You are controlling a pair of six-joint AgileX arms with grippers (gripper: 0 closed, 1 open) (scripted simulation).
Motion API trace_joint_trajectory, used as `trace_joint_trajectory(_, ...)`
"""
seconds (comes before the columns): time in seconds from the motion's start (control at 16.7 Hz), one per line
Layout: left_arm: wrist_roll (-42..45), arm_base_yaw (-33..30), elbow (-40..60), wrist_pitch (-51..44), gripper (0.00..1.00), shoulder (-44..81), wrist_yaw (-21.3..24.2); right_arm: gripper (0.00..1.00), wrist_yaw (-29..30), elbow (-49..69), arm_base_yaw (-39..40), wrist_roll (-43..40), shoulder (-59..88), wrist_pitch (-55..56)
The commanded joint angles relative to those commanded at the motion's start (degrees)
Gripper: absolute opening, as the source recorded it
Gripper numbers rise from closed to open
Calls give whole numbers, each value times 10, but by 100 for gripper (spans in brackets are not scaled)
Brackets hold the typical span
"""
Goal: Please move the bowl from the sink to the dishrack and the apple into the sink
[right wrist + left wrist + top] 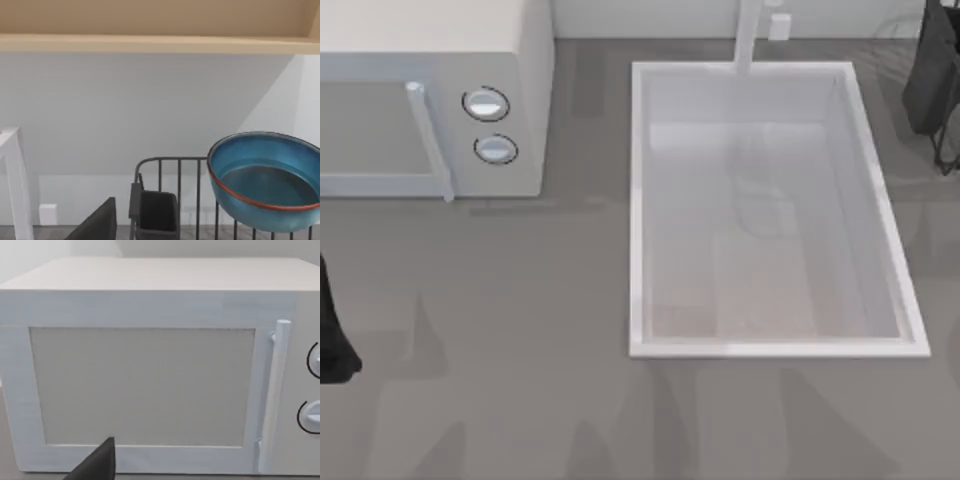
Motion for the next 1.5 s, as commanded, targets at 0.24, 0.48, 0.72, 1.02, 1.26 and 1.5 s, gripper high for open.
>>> trace_joint_trajectory(0.24,0,0,0,0,100,0,0,100,28,-94,20,-5,-209,-74)
trace_joint_trajectory(0.48,0,0,0,0,100,0,0,100,49,-194,54,-7,-335,-160)
trace_joint_trajectory(0.72,0,0,0,0,100,0,0,100,53,-223,74,-2,-368,-188)
trace_joint_trajectory(1.02,0,0,0,0,100,0,0,100,53,-223,74,-2,-368,-188)
trace_joint_trajectory(1.26,0,0,0,0,100,0,0,100,53,-223,74,-2,-368,-188)
trace_joint_trajectory(1.5,0,0,0,0,100,0,0,100,53,-223,74,-2,-368,-188)
